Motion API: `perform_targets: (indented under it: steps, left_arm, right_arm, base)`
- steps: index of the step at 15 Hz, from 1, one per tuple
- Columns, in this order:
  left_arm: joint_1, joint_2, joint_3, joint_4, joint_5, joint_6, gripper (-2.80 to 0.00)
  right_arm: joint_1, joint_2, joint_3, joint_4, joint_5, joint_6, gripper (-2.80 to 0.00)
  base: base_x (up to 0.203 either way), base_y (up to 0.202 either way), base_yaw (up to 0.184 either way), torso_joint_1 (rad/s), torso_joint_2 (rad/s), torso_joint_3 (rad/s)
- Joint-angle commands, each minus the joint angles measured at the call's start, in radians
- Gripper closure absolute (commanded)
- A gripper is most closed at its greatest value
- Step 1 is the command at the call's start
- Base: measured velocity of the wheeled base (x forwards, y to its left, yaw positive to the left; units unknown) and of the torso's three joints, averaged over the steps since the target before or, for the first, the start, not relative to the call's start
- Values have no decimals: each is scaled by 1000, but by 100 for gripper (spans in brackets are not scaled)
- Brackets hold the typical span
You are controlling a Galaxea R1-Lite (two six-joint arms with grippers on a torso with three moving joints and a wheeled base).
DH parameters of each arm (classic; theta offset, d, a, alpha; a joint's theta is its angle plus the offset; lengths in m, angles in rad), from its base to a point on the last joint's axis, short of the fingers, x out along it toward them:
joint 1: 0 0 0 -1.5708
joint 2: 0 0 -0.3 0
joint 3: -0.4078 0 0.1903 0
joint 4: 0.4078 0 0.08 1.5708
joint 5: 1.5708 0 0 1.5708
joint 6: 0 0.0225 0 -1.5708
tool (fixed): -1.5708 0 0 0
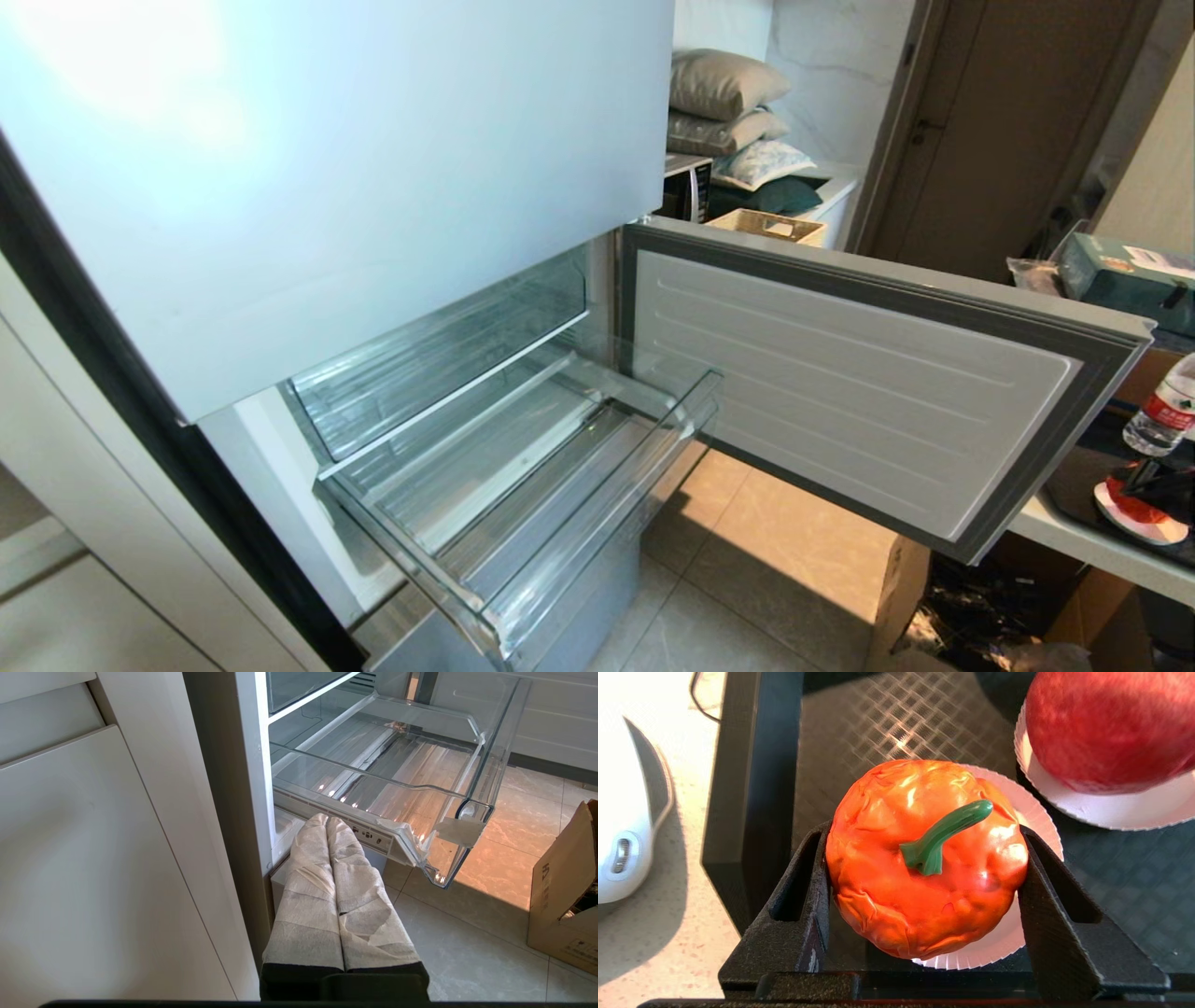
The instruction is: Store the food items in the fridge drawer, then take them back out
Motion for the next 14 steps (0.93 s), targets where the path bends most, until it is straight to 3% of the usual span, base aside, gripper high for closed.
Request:
perform_targets:
  steps: [1, 4, 5, 6, 14]
  left_arm:
    - [0, 0, 0, 0, 0, 0, 0]
    - [-1, 0, 0, 0, 0, 0, 0]
    - [0, 0, 0, 0, 0, 0, 0]
    - [0, 1, 0, 0, 0, 0, 0]
    - [0, 0, 0, 0, 0, 0, 0]
  right_arm:
    - [3, 7, 0, -5, 1, 2, 0]
    - [2, 11, -1, -5, 0, 1, 0]
    - [2, 11, 1, -7, -1, -2, -213]
    - [2, 11, 1, -10, -2, -2, -280]
    - [1, -27, 2, -11, -3, 4, -280]
  base:
    - [0, 0, 0, 0, 0, 0]
    - [0, 0, 0, 0, 0, 0]
    - [0, 0, 0, 0, 0, 0]
    - [0, 0, 0, 0, 0, 0]
    - [0, 0, 0, 0, 0, 0]
